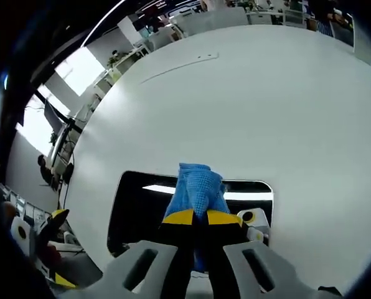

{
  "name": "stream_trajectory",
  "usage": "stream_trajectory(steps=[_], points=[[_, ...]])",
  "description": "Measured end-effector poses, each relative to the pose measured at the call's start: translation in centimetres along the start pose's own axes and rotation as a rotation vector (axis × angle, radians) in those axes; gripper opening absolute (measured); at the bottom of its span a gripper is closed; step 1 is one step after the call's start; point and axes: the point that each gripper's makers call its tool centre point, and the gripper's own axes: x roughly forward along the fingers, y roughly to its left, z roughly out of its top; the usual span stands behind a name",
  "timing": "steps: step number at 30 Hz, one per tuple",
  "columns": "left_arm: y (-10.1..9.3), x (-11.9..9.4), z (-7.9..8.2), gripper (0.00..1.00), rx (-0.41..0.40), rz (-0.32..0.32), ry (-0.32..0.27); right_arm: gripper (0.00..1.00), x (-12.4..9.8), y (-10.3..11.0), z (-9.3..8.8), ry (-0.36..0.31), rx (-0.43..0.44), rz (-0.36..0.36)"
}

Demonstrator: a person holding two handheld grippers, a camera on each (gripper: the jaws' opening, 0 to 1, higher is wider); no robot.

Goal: Wipe the mirror surface with the cleaning cloth until all visible marks leave the cleaned area.

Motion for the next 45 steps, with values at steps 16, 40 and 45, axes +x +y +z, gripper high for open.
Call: stream_trajectory(steps=[16,40,45], points=[[-0.2,0.0,-0.1,0.99,0.021,-0.003,0.006,0.00,-2.1,1.6,-4.7,-0.013,0.035,0.042],[-0.3,0.0,0.2,0.99,0.052,0.003,-0.012,0.00,-3.2,2.4,-7.1,-0.004,0.053,0.070],[-0.3,0.1,0.2,0.99,0.058,0.003,-0.008,0.00,-3.5,2.4,-8.0,0.000,0.054,0.073]])
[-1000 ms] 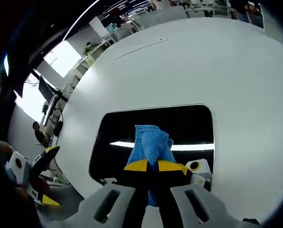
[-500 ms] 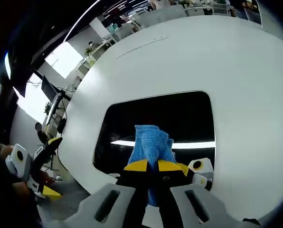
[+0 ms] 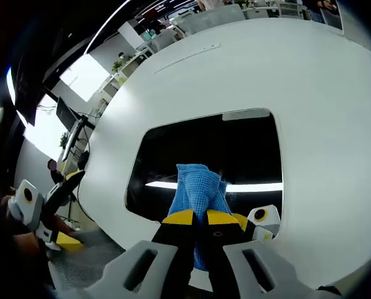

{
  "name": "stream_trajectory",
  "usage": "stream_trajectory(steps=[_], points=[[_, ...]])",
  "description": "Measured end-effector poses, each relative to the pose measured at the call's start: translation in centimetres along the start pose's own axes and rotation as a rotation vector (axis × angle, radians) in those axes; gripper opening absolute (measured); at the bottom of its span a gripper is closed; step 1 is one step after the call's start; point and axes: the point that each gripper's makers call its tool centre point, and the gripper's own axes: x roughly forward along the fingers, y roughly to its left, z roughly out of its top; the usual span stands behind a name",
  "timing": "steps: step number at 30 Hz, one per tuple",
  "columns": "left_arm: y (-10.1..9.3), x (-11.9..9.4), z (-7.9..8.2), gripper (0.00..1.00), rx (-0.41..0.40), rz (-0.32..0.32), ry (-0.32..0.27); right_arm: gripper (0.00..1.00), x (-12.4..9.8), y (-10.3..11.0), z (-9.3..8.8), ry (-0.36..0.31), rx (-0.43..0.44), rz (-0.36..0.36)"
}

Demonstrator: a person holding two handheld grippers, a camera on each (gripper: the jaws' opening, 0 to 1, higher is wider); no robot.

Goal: Wipe the mirror surface with the cleaning cloth until all visible marks leave the cleaned area.

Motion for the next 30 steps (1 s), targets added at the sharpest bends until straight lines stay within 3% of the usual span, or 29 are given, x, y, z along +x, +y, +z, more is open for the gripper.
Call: stream_trajectory(steps=[15,30], points=[[-0.1,-0.1,-0.3,0.99,-0.006,-0.005,0.011,0.00,-0.5,0.2,-1.1,0.024,0.030,0.004],[-0.2,-0.1,-0.5,0.99,-0.008,-0.012,0.025,0.00,-0.6,0.3,-1.0,0.024,0.042,0.013]])
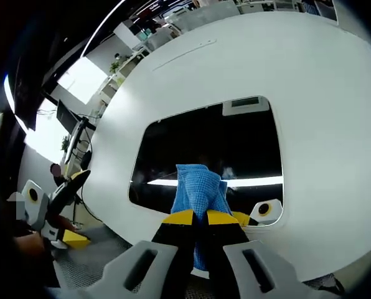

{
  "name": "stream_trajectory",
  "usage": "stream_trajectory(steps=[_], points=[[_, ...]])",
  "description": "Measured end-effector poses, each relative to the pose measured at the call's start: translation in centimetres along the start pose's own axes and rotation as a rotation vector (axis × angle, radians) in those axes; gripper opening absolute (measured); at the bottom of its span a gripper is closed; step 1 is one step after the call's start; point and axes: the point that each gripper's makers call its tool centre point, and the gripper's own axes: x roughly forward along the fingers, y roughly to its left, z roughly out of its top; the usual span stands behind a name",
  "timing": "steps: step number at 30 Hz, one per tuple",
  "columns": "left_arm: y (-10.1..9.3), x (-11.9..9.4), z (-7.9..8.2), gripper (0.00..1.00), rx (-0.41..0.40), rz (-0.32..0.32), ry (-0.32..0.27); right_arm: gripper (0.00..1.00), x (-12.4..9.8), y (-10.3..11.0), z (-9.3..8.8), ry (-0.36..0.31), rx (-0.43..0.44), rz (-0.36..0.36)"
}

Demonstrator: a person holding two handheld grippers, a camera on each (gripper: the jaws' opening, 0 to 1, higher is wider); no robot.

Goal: Wipe the mirror surface with the cleaning cloth until all visible marks leave the cleaned area.

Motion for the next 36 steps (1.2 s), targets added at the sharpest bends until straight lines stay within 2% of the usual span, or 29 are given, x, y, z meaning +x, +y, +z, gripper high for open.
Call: stream_trajectory(steps=[7,19,36], points=[[0.1,0.0,-0.1,0.99,0.001,0.004,0.003,0.00,-0.1,-0.4,0.1,-0.001,0.004,-0.004],[0.1,-0.1,-0.1,0.99,0.001,0.000,0.002,0.00,-1.2,-2.8,0.7,-0.016,0.052,-0.019],[0.0,0.0,-0.2,0.99,-0.005,-0.003,0.009,0.00,-1.6,-3.4,0.7,-0.010,0.034,-0.033]])
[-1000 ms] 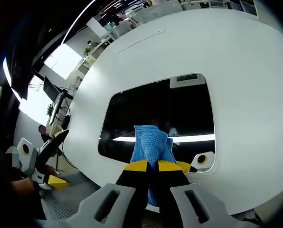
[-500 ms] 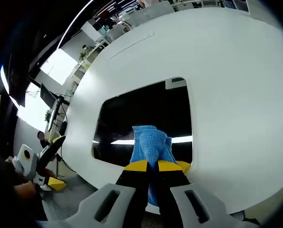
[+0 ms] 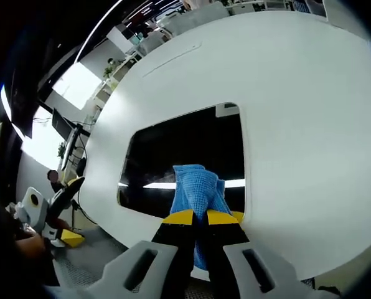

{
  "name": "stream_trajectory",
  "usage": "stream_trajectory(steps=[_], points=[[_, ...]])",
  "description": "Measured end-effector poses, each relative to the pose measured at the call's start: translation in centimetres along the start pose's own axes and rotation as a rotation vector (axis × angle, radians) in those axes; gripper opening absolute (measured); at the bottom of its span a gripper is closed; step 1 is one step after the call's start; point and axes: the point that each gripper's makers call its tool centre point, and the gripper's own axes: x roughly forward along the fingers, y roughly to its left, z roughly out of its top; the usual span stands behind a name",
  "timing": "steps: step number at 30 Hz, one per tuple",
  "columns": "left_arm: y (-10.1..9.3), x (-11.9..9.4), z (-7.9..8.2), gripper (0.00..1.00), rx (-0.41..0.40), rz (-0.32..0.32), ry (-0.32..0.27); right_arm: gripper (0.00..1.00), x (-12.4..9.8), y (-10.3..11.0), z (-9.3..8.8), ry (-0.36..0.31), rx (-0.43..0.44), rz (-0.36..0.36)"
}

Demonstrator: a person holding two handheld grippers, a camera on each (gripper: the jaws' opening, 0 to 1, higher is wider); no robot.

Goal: Wipe the mirror surface with the cleaning cloth until all visible marks leave the cleaned area.

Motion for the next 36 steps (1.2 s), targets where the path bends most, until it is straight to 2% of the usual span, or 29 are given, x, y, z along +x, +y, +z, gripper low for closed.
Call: stream_trajectory(steps=[16,36], points=[[0.0,0.0,0.0,0.99,-0.014,-0.003,-0.005,0.00,-0.1,-0.5,0.1,0.009,0.016,-0.010],[-0.1,-0.1,0.0,0.99,-0.024,-0.008,-0.003,0.00,0.6,-0.3,1.4,-0.002,0.033,-0.020]])
